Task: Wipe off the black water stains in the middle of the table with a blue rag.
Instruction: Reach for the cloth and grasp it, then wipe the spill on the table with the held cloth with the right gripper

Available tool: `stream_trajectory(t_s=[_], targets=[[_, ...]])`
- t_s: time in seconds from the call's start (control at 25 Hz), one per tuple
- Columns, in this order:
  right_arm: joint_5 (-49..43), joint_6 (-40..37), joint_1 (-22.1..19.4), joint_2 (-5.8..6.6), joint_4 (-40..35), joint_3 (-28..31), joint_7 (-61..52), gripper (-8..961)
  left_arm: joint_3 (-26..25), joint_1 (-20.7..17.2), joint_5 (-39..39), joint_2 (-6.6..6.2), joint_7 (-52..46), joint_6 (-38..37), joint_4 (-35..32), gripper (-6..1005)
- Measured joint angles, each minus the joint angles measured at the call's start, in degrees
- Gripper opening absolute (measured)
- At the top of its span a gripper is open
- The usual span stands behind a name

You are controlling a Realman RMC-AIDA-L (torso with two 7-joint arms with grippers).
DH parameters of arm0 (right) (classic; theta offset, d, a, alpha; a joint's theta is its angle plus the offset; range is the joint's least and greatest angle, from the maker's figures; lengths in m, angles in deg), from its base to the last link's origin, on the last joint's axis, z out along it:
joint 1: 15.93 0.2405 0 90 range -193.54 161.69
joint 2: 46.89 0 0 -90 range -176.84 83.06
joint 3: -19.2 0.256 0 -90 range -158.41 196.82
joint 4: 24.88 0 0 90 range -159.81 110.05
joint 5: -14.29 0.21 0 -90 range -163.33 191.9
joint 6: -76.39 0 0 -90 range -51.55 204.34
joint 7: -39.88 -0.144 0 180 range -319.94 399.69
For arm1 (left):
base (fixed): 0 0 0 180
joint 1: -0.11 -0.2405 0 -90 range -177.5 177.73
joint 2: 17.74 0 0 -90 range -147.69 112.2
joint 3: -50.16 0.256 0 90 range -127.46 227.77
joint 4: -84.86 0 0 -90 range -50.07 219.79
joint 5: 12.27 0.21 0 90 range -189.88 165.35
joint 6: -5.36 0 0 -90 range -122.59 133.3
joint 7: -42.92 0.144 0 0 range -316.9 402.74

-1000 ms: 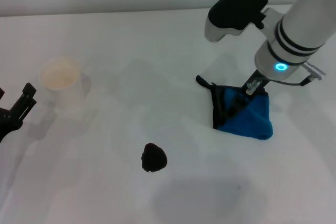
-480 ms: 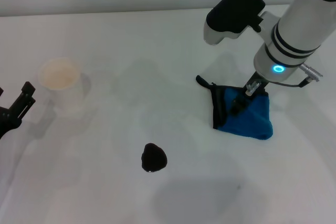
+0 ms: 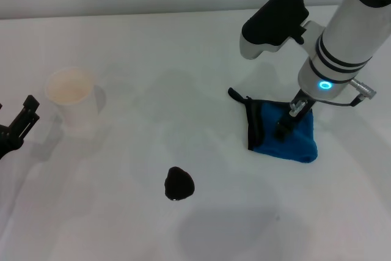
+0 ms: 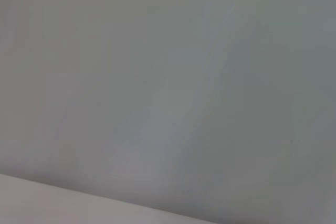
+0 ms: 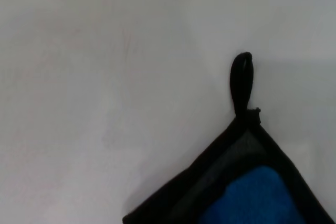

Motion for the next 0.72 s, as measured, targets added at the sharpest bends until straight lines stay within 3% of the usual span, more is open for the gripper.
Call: stream_trajectory(t_s=[0.68, 0.72], targets=[[0.1, 0.0, -0.2, -0.09, -0.5, -3.1, -0.2, 378, 0.0, -0.8, 0.0, 0.07, 0.0, 0.7, -1.4, 887], [0.1, 0.0, -0.2, -0.09, -0.5, -3.1, -0.2, 339, 0.0, -0.8, 0.0, 0.08, 0.0, 0.7, -1.4, 887]])
